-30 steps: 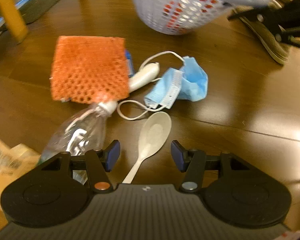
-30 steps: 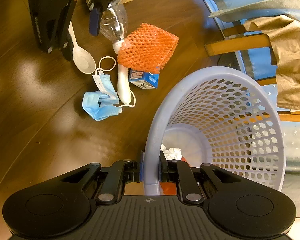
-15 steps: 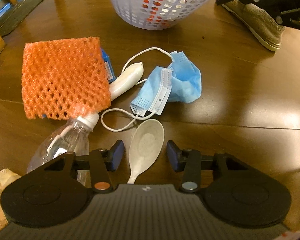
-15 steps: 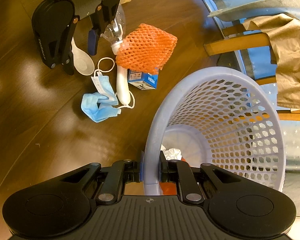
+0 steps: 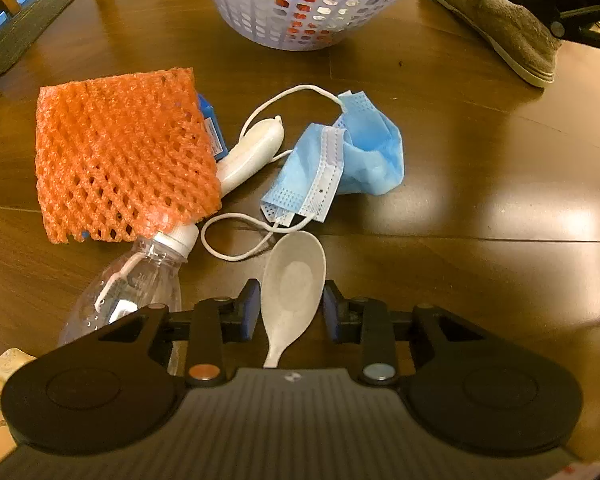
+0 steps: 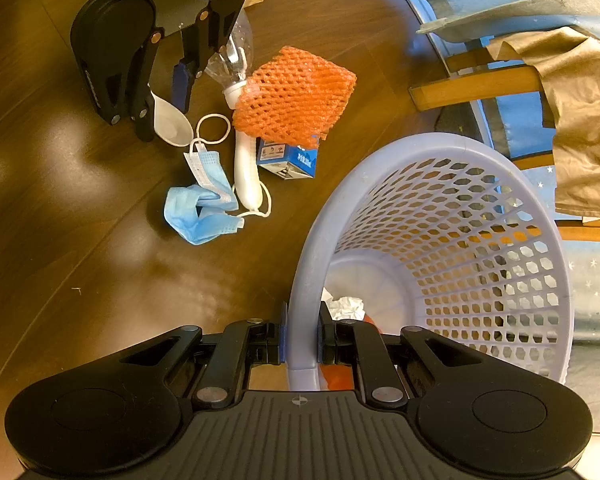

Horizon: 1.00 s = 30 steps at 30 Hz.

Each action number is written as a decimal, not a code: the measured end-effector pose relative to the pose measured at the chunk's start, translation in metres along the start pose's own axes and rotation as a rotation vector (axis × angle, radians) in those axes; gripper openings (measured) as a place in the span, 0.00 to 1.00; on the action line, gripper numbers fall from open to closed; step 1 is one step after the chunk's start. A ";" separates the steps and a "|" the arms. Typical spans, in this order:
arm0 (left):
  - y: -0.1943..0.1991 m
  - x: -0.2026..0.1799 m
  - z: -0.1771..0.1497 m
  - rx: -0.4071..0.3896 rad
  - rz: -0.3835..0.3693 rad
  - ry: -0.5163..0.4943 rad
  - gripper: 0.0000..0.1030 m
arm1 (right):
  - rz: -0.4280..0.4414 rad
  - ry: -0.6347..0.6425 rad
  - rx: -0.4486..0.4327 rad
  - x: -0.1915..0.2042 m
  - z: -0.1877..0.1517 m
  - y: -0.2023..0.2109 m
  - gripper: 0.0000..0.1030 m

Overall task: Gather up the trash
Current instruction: 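Move the left gripper to the white plastic spoon and grasp it, then drop the spoon into the basket with the left gripper while the right gripper holds the basket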

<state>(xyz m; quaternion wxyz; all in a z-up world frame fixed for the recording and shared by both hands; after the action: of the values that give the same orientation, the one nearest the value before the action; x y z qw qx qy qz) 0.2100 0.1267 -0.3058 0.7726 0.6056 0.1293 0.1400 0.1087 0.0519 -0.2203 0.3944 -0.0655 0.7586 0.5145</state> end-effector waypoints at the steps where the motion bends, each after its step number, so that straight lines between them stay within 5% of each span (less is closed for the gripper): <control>1: 0.000 -0.001 0.000 0.002 0.000 0.000 0.26 | -0.001 0.000 0.000 0.000 0.000 0.000 0.10; 30: 0.074 -0.014 0.004 -0.093 0.041 0.061 0.25 | -0.017 -0.001 0.000 0.001 0.000 0.000 0.10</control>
<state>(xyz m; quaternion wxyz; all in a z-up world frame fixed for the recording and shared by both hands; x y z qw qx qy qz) 0.1944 0.1352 -0.2328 0.7926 0.5670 0.1340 0.1799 0.1083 0.0525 -0.2211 0.3992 -0.0717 0.7577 0.5112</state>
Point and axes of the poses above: each gripper's, at about its wrist camera, not at the fingertips, and y roughly against the way its jaws point, x to its left, z to its top, the point moved 1 cm from there along -y, roughly the way its jaws point, and after that the axes turned 14 degrees about x, right-handed, at the moved point
